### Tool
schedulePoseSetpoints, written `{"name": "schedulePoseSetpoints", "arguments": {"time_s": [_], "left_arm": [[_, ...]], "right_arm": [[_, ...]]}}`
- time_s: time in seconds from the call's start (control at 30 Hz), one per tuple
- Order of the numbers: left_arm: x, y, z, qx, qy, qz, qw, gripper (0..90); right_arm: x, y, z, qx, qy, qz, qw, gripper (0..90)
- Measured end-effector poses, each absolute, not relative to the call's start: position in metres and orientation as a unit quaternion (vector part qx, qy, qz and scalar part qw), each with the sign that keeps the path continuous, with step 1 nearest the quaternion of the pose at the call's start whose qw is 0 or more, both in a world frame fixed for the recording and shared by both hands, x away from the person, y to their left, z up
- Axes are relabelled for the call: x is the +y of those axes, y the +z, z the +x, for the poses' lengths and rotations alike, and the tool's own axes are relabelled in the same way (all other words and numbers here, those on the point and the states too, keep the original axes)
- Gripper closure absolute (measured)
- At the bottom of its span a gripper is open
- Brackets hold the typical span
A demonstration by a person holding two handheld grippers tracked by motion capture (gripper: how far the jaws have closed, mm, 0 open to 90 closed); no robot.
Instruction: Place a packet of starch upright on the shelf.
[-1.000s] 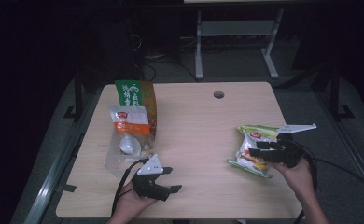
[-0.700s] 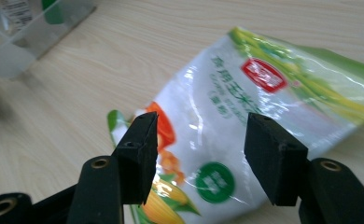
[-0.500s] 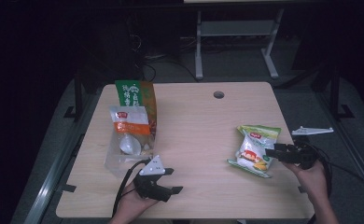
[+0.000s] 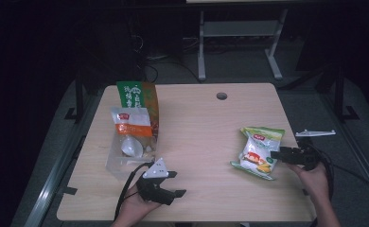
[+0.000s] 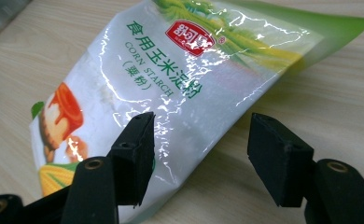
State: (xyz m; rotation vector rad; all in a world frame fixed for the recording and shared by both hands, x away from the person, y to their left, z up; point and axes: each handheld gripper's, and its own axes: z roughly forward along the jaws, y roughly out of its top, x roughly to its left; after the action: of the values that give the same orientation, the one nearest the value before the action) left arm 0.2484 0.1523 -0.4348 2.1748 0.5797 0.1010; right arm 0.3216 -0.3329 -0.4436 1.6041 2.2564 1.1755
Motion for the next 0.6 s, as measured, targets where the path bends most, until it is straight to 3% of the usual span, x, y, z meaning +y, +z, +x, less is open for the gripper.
{"name": "schedulePoseSetpoints", "arguments": {"time_s": [0.17,0.27,0.37,0.47,0.6], "left_arm": [[0.151,-0.436,0.248,0.23,0.039,0.874,0.427,29.2],[0.15,-0.436,0.248,0.229,0.039,0.874,0.426,29.2],[0.149,-0.437,0.248,0.229,0.038,0.874,0.426,29.2],[0.148,-0.437,0.248,0.227,0.038,0.876,0.425,29.2],[0.148,-0.437,0.248,0.226,0.037,0.876,0.424,29.2]], "right_arm": [[-0.331,-0.451,0.329,0.74,0.397,0.54,0.055,40.3],[-0.33,-0.454,0.332,0.731,0.411,0.544,0.036,46.3],[-0.33,-0.456,0.333,0.723,0.423,0.546,0.02,55.5],[-0.329,-0.458,0.333,0.721,0.433,0.54,0.003,70.3],[-0.324,-0.456,0.331,0.732,0.429,0.529,0.014,83.3]]}}
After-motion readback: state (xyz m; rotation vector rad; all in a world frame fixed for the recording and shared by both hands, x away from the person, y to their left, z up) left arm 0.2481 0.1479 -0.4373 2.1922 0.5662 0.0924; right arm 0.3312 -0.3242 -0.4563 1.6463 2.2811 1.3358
